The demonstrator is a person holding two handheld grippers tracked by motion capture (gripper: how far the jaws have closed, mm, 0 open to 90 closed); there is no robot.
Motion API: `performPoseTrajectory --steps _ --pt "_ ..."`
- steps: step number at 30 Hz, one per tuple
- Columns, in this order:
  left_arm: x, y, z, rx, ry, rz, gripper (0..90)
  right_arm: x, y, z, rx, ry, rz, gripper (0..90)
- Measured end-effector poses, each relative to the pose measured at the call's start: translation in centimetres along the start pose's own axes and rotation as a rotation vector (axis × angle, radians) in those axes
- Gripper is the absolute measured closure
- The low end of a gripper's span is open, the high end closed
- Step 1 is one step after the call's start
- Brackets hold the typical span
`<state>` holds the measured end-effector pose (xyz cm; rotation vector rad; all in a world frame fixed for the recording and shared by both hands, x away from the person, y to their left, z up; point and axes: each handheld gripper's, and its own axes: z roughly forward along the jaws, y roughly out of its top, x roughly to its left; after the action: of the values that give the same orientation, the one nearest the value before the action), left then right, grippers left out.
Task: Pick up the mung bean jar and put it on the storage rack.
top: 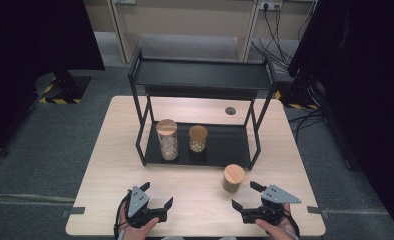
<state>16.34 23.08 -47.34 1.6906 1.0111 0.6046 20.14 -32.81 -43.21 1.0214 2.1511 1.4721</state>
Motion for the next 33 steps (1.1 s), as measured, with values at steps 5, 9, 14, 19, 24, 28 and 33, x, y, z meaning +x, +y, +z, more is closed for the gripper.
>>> performPoseTrajectory --steps 5,9,14,19,24,28,33 --pt "0.0 0.0 0.0 0.001 -0.002 0.001 3.7 -0.3 0.0 0.6 0.014 -0.021 0.013 4.5" --pt "0.0 0.0 0.1 0.002 -0.001 -0.001 3.7 -0.3 0.1 1.1 0.023 -0.035 0.010 4.6" --pt "0.0 0.0 0.1 0.002 -0.001 -0.001 3.7 -0.5 0.4 1.9 0.036 -0.053 0.013 4.9" --pt "0.0 0.0 0.1 0.003 0.001 -0.003 3.7 -0.6 0.5 2.7 0.048 -0.072 0.009 5.1" --pt "0.0 0.0 0.1 0.004 0.003 -0.002 3.7 -0.7 0.8 3.4 0.054 -0.082 0.002 5.9" --pt "0.1 -0.1 0.1 0.005 0.005 -0.007 3.7 -0.9 1.1 4.2 0.062 -0.091 -0.001 6.8" --pt "0.1 -0.1 0.1 0.005 0.005 -0.007 3.7 -0.9 1.3 5.0 0.072 -0.090 -0.006 9.9"
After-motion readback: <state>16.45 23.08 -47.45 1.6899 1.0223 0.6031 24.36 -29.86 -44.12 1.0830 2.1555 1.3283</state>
